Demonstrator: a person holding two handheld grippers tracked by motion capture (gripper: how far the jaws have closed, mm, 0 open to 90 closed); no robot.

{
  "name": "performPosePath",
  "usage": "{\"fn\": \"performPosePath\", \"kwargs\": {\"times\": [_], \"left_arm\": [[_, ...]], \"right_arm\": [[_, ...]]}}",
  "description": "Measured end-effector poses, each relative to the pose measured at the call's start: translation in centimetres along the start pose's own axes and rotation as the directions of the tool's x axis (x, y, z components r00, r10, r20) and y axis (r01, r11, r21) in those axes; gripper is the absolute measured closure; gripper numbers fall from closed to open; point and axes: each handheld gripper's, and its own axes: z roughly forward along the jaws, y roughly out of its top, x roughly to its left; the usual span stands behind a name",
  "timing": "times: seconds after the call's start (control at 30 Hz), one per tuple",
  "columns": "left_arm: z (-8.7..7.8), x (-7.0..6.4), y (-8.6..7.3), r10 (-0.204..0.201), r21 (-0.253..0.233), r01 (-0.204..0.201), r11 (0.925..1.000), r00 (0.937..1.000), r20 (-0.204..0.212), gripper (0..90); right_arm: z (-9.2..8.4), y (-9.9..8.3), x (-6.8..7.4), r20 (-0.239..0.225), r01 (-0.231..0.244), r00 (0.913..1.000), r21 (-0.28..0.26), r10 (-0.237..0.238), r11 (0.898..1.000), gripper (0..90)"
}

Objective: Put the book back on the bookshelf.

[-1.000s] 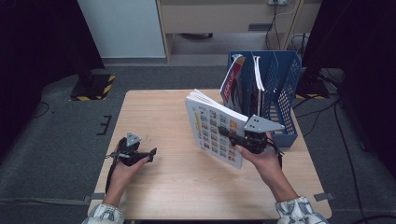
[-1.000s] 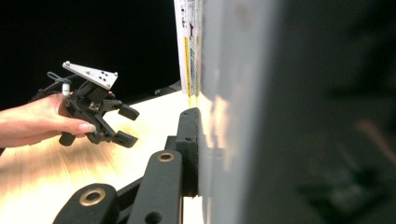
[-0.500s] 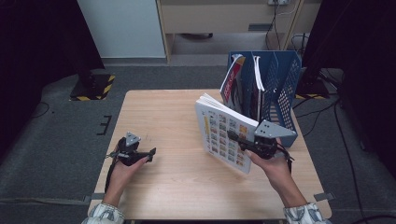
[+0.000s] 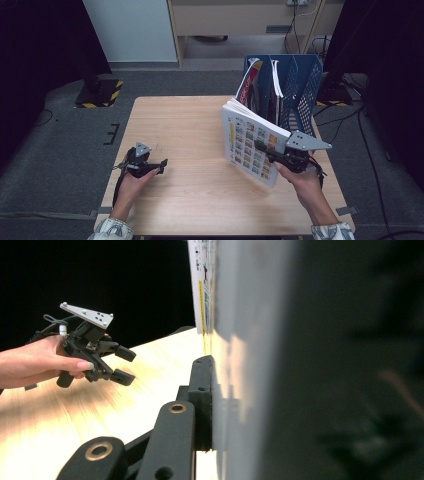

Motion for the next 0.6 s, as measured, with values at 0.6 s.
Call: {"fn": "performPosePath", "kwargs": {"times": [0.6], "left_arm": [[0.1, 0.0, 0.0, -0.002, 0.002, 0.002, 1.0, 1.0, 0.003, 7.3]], "right_arm": [[-2.9, -0.5, -1.1, 0.045, -0.017, 0.9988, -0.008, 0.018, 1.0, 74.0]]}}
